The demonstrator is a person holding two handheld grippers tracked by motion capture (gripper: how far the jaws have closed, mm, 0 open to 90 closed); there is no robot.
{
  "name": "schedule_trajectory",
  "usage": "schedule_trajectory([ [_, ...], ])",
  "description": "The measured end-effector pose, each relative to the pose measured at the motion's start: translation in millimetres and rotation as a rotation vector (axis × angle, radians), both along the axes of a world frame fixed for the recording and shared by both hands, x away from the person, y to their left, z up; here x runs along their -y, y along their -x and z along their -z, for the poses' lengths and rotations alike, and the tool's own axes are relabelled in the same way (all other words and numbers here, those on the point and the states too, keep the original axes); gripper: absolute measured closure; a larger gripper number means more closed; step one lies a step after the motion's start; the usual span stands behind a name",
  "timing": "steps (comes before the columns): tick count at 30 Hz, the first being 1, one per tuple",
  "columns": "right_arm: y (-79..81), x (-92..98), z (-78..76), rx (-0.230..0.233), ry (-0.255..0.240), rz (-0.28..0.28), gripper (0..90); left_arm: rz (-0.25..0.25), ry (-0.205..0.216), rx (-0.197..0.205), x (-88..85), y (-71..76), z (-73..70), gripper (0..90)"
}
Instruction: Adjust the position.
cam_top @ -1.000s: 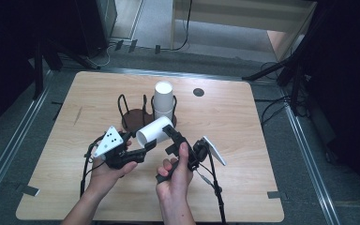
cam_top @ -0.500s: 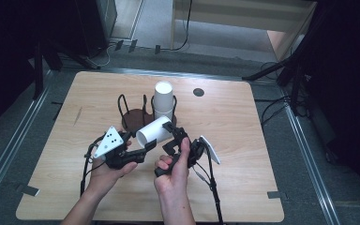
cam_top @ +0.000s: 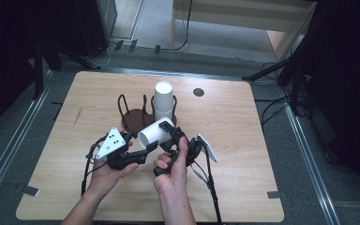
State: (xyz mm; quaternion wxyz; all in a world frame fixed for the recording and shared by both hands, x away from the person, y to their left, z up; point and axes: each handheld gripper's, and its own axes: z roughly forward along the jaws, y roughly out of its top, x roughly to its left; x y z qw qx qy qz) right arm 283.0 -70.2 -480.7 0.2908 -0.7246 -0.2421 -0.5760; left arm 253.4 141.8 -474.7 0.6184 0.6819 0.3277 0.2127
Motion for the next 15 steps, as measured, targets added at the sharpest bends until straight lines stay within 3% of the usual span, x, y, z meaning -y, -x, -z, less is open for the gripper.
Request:
schedule_trajectory([
  [15, -2.9, -3.8, 0.2, -0.002, -0.011, 0.006, 18.9, 0.011, 0.012, -0.001, -0.3, 0.4, -1.6, 34.7],
])
